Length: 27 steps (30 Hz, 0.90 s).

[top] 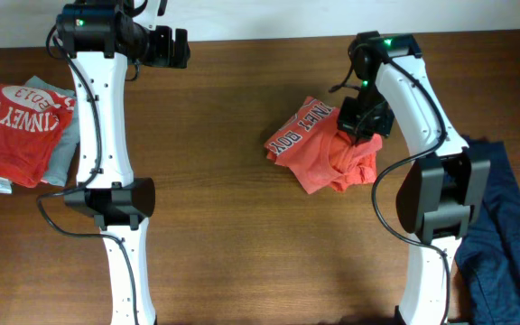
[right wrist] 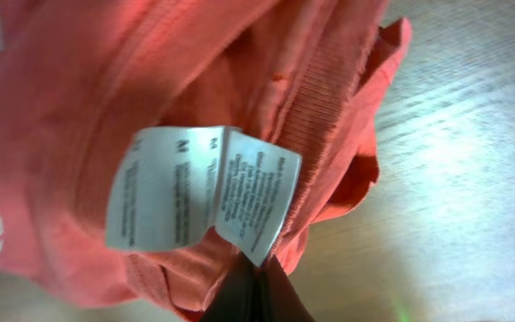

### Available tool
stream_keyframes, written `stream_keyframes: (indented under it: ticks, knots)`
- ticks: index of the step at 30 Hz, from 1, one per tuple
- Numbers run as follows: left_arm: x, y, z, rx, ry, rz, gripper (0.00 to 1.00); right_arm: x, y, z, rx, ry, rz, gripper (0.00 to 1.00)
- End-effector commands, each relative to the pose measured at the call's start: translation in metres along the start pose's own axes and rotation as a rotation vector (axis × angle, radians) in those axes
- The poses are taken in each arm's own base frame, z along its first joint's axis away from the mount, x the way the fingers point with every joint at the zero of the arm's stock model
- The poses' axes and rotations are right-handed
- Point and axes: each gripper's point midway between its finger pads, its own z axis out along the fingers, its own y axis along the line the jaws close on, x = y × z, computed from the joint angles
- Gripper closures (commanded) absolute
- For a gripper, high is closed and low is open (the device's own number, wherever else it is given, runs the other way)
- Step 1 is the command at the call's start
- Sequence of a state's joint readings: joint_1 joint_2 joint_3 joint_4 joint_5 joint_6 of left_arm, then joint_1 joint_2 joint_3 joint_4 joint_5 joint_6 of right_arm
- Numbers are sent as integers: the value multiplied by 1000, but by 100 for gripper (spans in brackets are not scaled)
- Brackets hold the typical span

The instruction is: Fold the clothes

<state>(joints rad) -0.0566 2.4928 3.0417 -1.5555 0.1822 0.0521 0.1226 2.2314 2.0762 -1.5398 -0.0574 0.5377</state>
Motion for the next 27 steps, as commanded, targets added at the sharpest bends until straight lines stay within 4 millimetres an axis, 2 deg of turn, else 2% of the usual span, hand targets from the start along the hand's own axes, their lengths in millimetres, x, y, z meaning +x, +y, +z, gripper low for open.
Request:
stream_keyframes:
  ticks: [1,5,8,10,11,12,13,17,22,25,27]
  knots:
    - [-6,0,-11,-10,-30,14,1,1,-23,8,53,3,25,96]
    - [-4,1,-6,-9,-21,12,1,14,-38,31,117,69,31,95]
    - [-1,2,-1,-8,-4,9,1,14,-45,43,146,71,32,91]
    - [0,2,1,-8,1,8,1,10,-44,47,137,58,35,79]
    - [0,2,1,-8,1,8,1,9,-44,48,134,53,36,71]
    - [0,2,1,-8,0,9,1,6,-43,48,127,41,33,58]
    - [0,2,1,-8,0,9,1,3,-43,46,122,34,35,53]
    - [0,2,1,-8,1,8,1,-1,-38,25,68,11,-6,38]
    - [1,2,1,-8,5,9,1,-3,-31,-19,-22,-82,-30,23]
    - [1,2,1,-8,5,31,1,0,-32,-40,-79,-118,-45,19]
    - [2,3,1,-8,8,29,1,2,-38,-44,-88,-115,-54,19]
